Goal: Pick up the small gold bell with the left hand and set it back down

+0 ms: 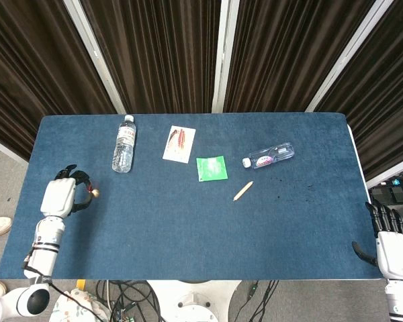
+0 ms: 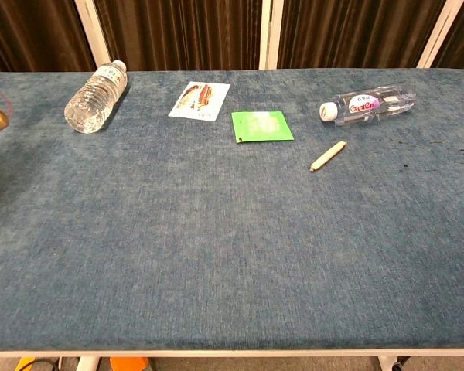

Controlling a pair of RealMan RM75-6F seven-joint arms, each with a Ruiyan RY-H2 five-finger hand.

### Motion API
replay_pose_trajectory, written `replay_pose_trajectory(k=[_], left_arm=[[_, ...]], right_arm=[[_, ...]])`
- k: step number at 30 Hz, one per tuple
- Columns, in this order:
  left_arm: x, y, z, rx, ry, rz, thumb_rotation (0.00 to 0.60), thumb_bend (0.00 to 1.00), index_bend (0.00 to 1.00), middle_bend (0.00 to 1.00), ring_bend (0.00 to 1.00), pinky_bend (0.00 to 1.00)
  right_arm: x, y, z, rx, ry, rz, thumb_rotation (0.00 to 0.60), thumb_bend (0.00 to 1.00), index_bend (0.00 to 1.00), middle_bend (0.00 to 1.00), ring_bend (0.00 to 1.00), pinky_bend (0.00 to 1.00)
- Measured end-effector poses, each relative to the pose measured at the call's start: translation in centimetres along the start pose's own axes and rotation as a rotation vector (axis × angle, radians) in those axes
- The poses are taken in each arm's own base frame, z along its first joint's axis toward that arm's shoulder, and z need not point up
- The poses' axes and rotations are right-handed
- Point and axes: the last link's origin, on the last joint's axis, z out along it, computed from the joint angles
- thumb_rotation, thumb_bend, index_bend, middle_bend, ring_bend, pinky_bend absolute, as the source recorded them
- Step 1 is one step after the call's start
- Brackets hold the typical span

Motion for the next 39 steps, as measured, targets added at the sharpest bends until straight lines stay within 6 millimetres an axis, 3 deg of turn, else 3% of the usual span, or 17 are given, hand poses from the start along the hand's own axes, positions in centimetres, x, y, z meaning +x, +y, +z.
replay_pose_trajectory(k=[5,10,13,17,26,33,39], left_arm=[[-0.1,1.2,0.3,-0.042,0.015,-0.016,0.600,0.43,0.66,0.32,0.11,0.16],[0.9,0.5,0.2,0.014,0.034,-0.196,0.600,0.43,0.66,0.32,0.11,0.16],[0.1,0.5,0.3,-0.010,-0.025,-0.260,0.600,0.43,0.67,0.33,0.11,0.15],[-0.9,1.0,0.6,-0.056,-0.054,-0.204,0.600,0.43,0.68,0.33,0.11,0.15],[0.0,0.9,0.5,-0.045,0.024,0.100,0.600,0.43,0.67,0.33,0.11,0.14],[-1.2,1.6,0.3,-0.091,-0.001,-0.023,0.600,0.43,0.67,0.33,0.11,0.14],[-4.0,2.3,0.1,-0.122,-0.048,0.004,0.600,0.43,0.67,0.33,0.11,0.14]], right_arm=[[-0.1,0.0,0.0,0.002,-0.003,0.001,0.600,0.16,0.00,0.00,0.00,0.00],[-0.2,0.2,0.1,-0.005,-0.006,0.001,0.600,0.16,0.00,0.00,0.00,0.00],[-0.2,0.0,0.0,0.003,-0.009,0.001,0.600,0.16,0.00,0.00,0.00,0.00],[0.0,0.1,0.0,-0.001,-0.003,-0.003,0.600,0.16,0.00,0.00,0.00,0.00],[-0.2,-0.1,0.0,0.006,-0.009,-0.002,0.600,0.16,0.00,0.00,0.00,0.00],[0.2,0.1,0.0,0.000,0.009,-0.003,0.600,0.16,0.00,0.00,0.00,0.00],[0.1,0.1,0.0,0.000,0.003,-0.004,0.600,0.16,0.00,0.00,0.00,0.00]])
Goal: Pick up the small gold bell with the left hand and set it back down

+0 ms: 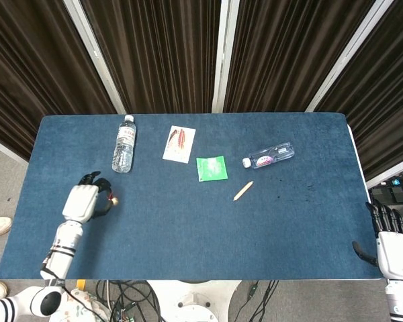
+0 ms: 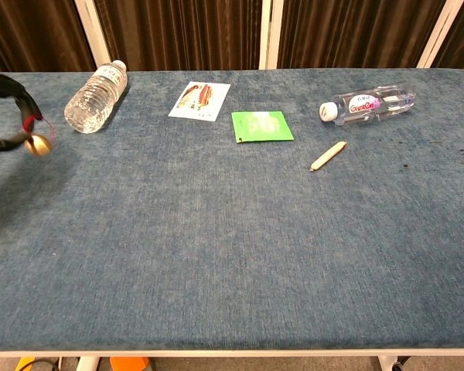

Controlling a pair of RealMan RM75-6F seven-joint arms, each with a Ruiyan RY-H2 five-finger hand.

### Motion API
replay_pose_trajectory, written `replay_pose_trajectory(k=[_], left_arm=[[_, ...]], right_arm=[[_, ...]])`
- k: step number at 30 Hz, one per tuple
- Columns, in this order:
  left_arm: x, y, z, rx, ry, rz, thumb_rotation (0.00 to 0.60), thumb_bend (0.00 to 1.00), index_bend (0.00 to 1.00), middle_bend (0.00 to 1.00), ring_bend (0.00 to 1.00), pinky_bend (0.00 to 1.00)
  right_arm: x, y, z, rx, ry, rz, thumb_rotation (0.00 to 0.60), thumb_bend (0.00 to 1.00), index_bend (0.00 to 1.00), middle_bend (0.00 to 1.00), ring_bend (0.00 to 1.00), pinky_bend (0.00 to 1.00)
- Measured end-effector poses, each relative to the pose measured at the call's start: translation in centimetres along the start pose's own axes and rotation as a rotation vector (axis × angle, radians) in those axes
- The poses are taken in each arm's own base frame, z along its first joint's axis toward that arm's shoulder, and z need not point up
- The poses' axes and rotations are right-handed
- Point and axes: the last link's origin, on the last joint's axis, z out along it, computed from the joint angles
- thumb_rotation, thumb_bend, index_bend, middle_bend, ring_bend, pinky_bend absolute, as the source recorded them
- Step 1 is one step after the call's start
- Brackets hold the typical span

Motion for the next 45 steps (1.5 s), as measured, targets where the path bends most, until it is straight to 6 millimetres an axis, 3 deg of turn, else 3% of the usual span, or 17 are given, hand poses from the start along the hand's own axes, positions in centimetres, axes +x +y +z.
replay_pose_trajectory(k=[9,26,40,45], left_arm=[[-2.8,0.3,0.6,-0.004,-0.017,0.044,0.600,0.43,0.67,0.33,0.11,0.14],[-4.5,0.2,0.8,0.009,-0.007,0.122,0.600,0.42,0.63,0.33,0.11,0.14],[-3.5,-0.4,0.3,0.008,-0.005,0.136,0.600,0.16,0.22,0.24,0.07,0.12],[-2.3,-1.2,-1.1,0.033,0.034,0.122,0.600,0.13,0.20,0.22,0.06,0.12]], right_arm=[[0.0,0.0,0.0,0.001,0.001,0.001,0.600,0.16,0.00,0.00,0.00,0.00],[-0.2,0.1,0.0,-0.002,-0.006,0.004,0.600,0.16,0.00,0.00,0.00,0.00],[-0.2,0.0,0.0,-0.002,-0.002,0.004,0.600,0.16,0.00,0.00,0.00,0.00],[0.0,0.0,-0.1,-0.001,0.003,0.006,0.600,0.16,0.00,0.00,0.00,0.00]])
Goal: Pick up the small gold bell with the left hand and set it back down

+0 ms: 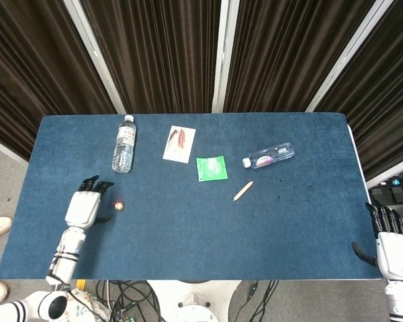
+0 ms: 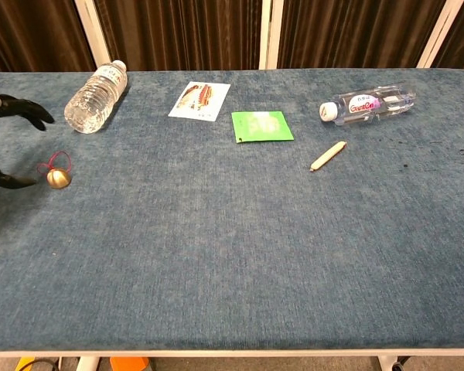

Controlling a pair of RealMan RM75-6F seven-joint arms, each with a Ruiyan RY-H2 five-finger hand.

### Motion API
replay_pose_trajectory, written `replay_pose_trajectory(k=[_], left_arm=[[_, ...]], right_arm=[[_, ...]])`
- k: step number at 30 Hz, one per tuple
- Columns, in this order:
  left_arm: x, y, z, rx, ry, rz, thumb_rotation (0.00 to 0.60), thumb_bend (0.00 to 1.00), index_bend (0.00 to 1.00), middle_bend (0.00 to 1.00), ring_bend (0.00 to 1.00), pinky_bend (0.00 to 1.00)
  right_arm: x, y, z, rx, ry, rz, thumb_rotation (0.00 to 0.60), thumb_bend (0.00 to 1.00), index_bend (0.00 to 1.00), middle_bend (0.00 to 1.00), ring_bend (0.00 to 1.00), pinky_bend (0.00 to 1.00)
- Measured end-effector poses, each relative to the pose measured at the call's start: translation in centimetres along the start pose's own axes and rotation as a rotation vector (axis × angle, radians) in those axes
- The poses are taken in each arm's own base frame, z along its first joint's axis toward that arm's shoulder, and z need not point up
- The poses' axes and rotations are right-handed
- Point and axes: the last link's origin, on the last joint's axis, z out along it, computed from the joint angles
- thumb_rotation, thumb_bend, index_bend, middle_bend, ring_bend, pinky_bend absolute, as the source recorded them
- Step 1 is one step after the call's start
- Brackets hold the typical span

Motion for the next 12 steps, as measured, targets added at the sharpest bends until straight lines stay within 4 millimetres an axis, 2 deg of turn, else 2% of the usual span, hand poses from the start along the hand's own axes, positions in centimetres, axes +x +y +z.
replay_pose_trajectory(k=[4,8,12], left_arm=[[1.0,-2.0,-2.3,0.043,0.045,0.008,0.600,0.12,0.19,0.19,0.04,0.12],[1.9,-4.7,-5.5,0.081,0.125,0.029,0.600,0.12,0.17,0.16,0.02,0.10],[2.0,-7.4,-8.6,0.092,0.140,0.046,0.600,0.12,0.16,0.16,0.02,0.09]], right_arm=[[0.2,-0.1,0.0,0.003,0.008,0.003,0.600,0.16,0.00,0.00,0.00,0.00],[0.0,-0.3,-0.1,0.005,0.013,0.005,0.600,0.16,0.00,0.00,0.00,0.00],[-0.5,-0.5,-0.3,0.004,0.000,0.012,0.600,0.16,0.00,0.00,0.00,0.00]])
